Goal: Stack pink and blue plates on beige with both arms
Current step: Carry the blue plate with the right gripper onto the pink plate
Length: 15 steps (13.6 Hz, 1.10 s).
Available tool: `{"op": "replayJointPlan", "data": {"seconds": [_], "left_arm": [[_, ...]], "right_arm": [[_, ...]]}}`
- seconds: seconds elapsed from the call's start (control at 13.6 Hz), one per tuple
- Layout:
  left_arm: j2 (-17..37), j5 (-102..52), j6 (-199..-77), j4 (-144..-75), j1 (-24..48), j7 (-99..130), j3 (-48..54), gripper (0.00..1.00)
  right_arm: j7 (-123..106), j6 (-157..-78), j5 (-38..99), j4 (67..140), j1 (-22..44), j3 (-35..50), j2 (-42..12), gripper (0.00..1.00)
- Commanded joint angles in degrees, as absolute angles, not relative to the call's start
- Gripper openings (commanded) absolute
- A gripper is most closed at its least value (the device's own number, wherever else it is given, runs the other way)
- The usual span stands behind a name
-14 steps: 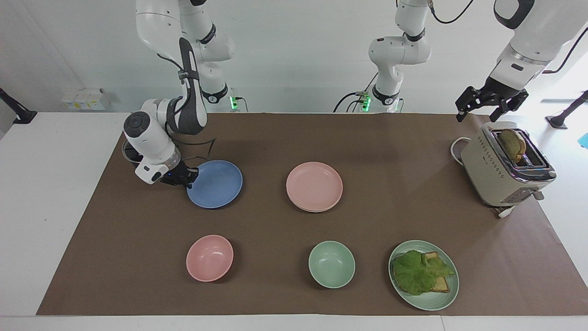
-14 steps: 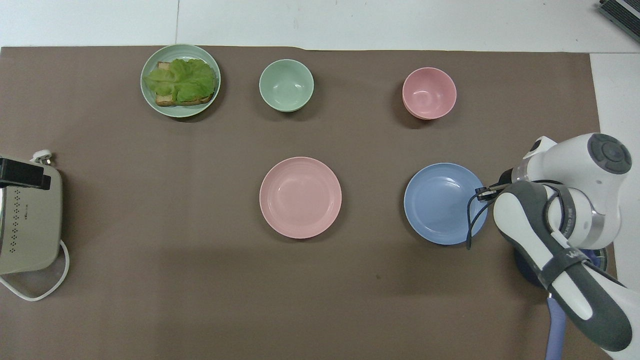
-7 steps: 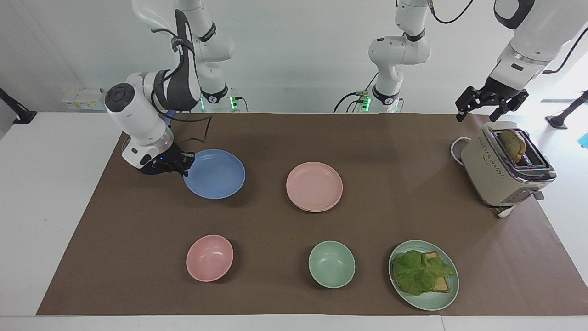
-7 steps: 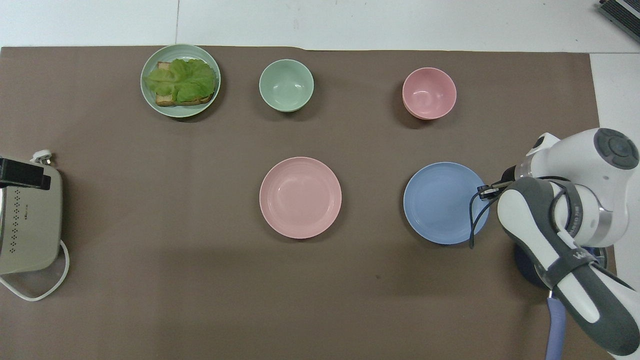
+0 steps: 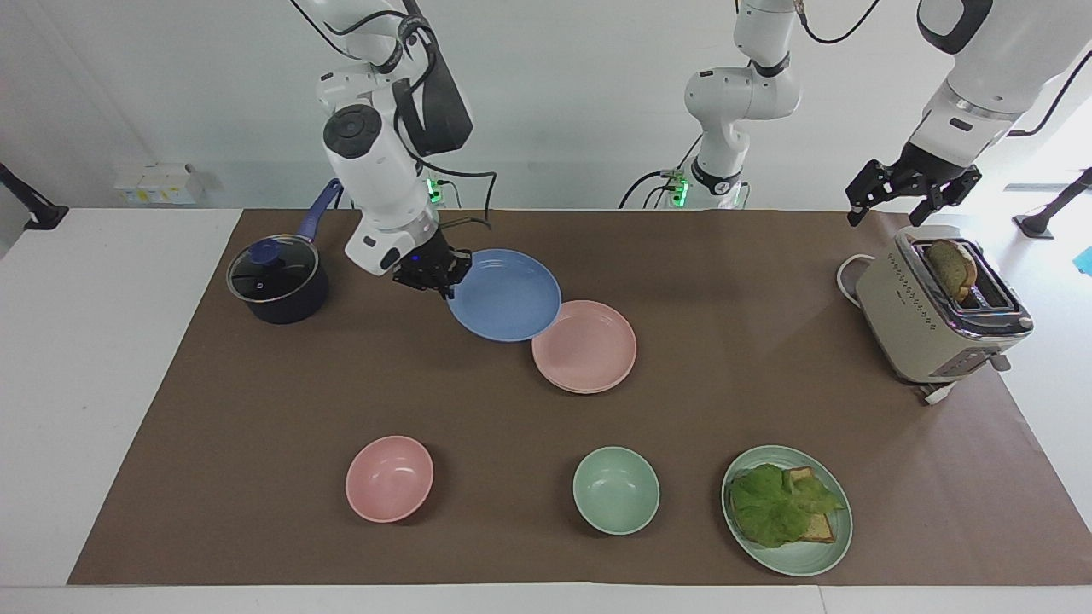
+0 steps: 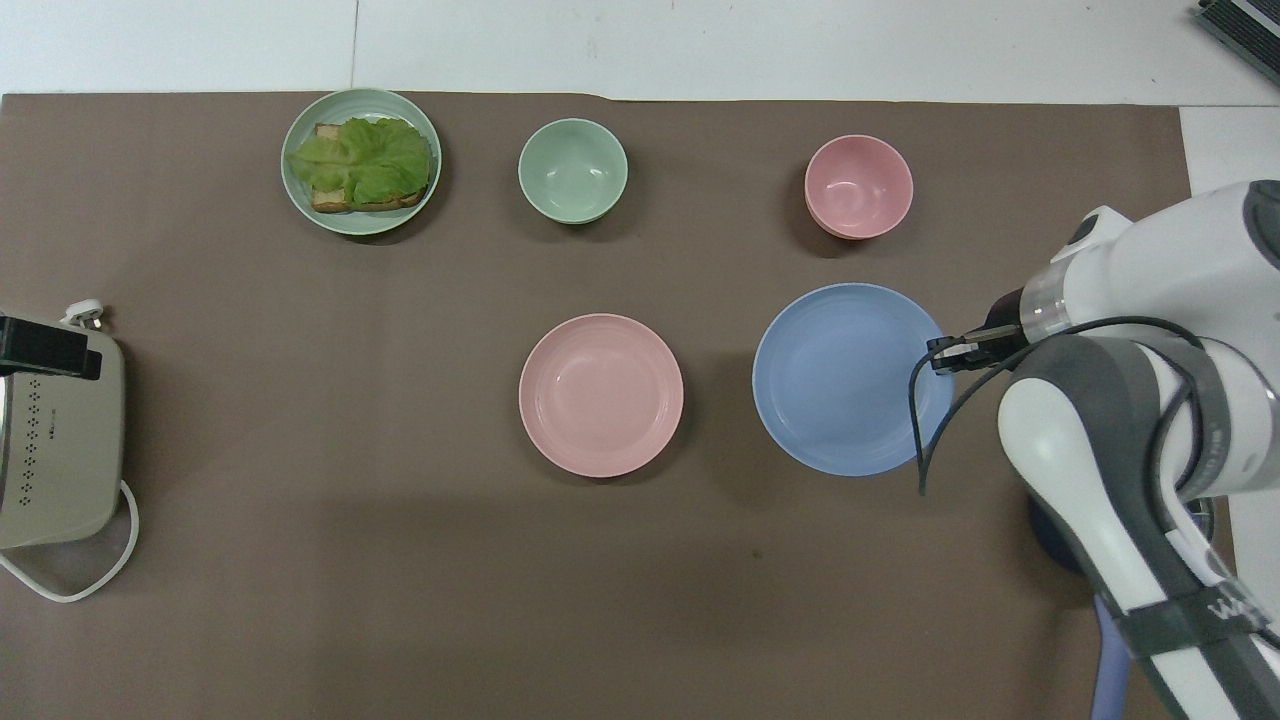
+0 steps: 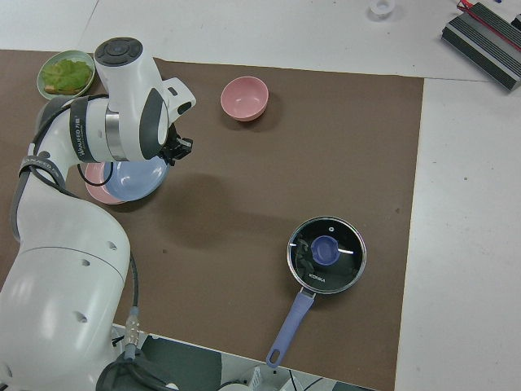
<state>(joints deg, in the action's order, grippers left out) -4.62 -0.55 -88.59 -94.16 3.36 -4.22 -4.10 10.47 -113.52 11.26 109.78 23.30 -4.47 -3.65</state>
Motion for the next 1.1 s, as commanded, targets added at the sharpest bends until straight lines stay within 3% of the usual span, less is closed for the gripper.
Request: {"op": "replayJointPlan", "data": {"seconds": [0.0, 0.22, 1.03], "left_arm": [[-5.98, 0.53, -89.12, -95.45, 2.90, -4.66, -3.78, 1.00], [-5.98, 0.53, -89.12, -95.45, 2.90, -4.66, -3.78, 1.00], [-5.98, 0.53, -89.12, -95.45, 2.90, -4.66, -3.78, 1.00]], "right_arm": [[16.15, -117.67, 13.88, 109.42, 26.62, -4.49, -5.88, 0.00], [19.24, -121.72, 16.35, 109.34, 29.97, -4.48, -8.00, 0.00], [19.34, -122.70, 17.05, 109.69, 29.97, -4.48, -7.91, 0.00]]}}
